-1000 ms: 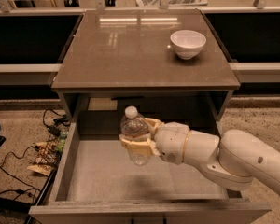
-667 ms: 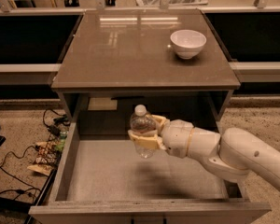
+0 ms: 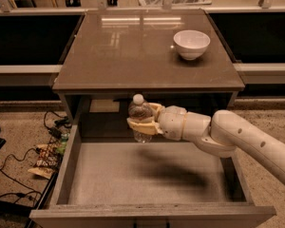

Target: Place water bottle into top drawer

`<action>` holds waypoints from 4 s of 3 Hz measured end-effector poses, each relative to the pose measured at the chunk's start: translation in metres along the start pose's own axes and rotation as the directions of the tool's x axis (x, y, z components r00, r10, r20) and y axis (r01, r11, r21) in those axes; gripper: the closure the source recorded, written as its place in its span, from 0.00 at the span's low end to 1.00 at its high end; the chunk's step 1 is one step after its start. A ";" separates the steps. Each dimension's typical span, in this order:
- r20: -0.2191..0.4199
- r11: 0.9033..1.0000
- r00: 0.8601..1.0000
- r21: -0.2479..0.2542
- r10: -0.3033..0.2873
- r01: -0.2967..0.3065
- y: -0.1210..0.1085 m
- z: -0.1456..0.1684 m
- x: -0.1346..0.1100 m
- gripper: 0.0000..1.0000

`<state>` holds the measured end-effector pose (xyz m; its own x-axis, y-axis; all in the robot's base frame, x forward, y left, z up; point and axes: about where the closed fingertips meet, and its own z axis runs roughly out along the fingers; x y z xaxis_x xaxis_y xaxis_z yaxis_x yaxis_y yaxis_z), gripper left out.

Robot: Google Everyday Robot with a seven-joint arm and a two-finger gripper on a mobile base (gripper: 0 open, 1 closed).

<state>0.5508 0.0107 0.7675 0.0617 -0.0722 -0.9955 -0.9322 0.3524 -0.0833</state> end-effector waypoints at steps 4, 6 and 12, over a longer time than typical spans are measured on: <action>0.159 0.999 0.987 -0.038 0.036 -0.030 0.019 0.039 0.028 1.00; 0.136 0.987 0.979 -0.075 0.151 -0.142 0.026 0.037 0.045 1.00; 0.136 0.986 0.978 -0.074 0.157 -0.148 0.037 0.038 0.054 0.12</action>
Offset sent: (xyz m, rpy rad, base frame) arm -0.0009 0.0368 -0.0325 0.1467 -0.0426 0.0370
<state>0.5337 0.0553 0.7085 -0.0373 0.1116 -0.9931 -0.9549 0.2888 0.0683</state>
